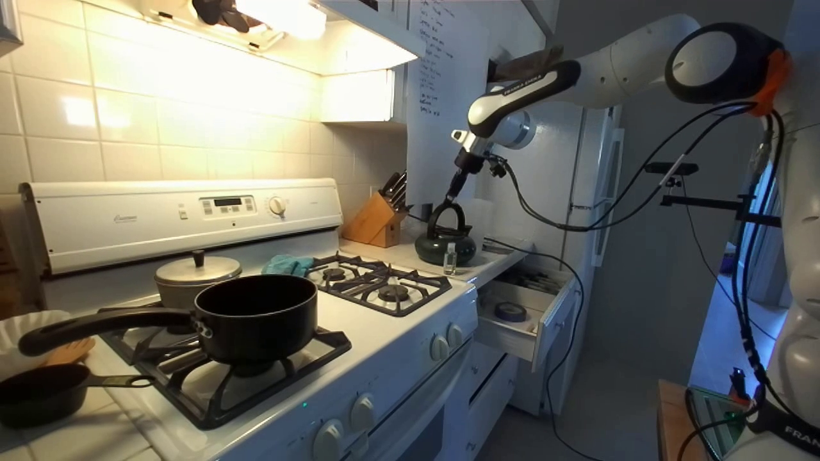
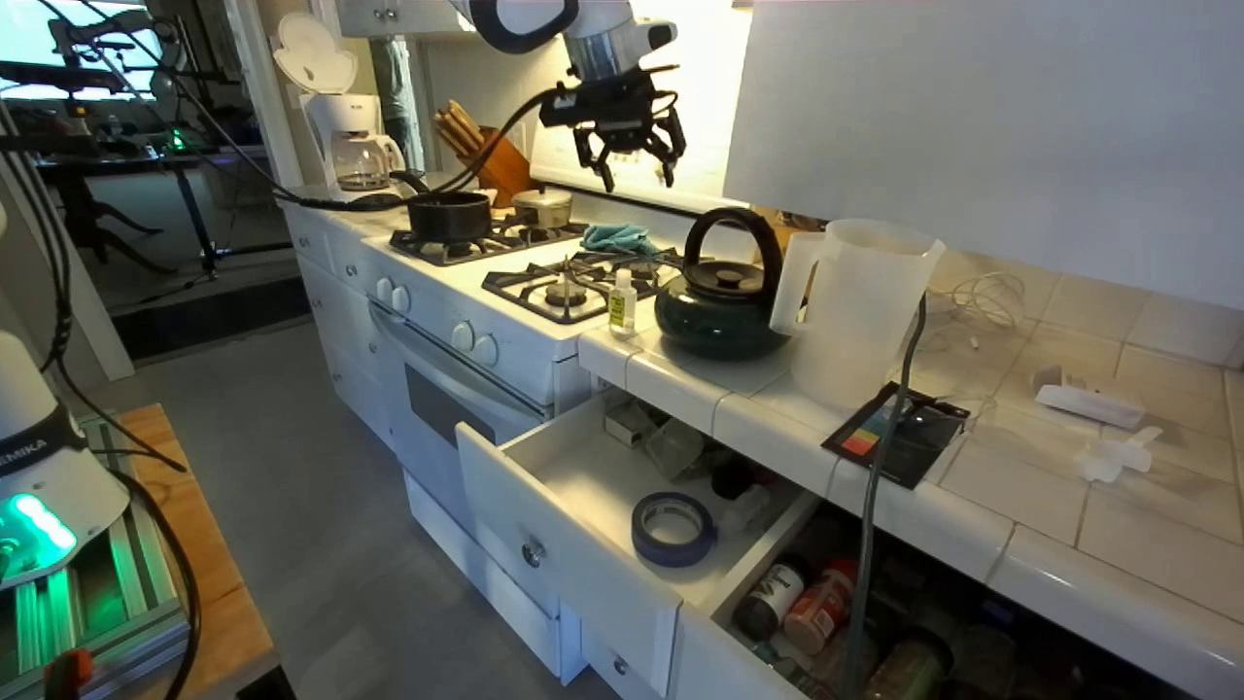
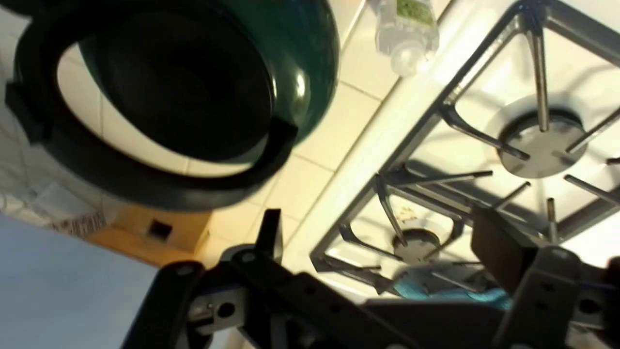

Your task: Pull open the drawer and take out the clear bottle

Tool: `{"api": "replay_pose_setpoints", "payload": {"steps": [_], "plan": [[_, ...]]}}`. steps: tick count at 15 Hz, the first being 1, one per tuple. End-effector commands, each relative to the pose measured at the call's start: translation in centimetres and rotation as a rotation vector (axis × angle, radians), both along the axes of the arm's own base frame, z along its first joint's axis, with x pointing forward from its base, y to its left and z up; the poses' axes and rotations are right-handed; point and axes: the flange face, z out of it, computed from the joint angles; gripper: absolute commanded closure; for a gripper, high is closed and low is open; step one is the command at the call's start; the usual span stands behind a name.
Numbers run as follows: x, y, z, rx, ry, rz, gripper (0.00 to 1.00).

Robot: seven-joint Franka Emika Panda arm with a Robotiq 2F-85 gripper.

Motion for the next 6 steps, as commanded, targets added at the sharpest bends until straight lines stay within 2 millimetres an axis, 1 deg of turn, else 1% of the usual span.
{"api": "replay_pose_setpoints", "payload": {"steps": [1,3,4,6], "plan": [[-2.0,4.0,4.4,0.003,-0.065,0.193,0.00],[-2.9,5.5,5.8,0.002,-0.085,0.275,0.00],[-1.0,4.4,5.2,-0.006,-0.075,0.203,0.00],[-1.7,5.4,6.2,-0.013,-0.086,0.245,0.00]]}}
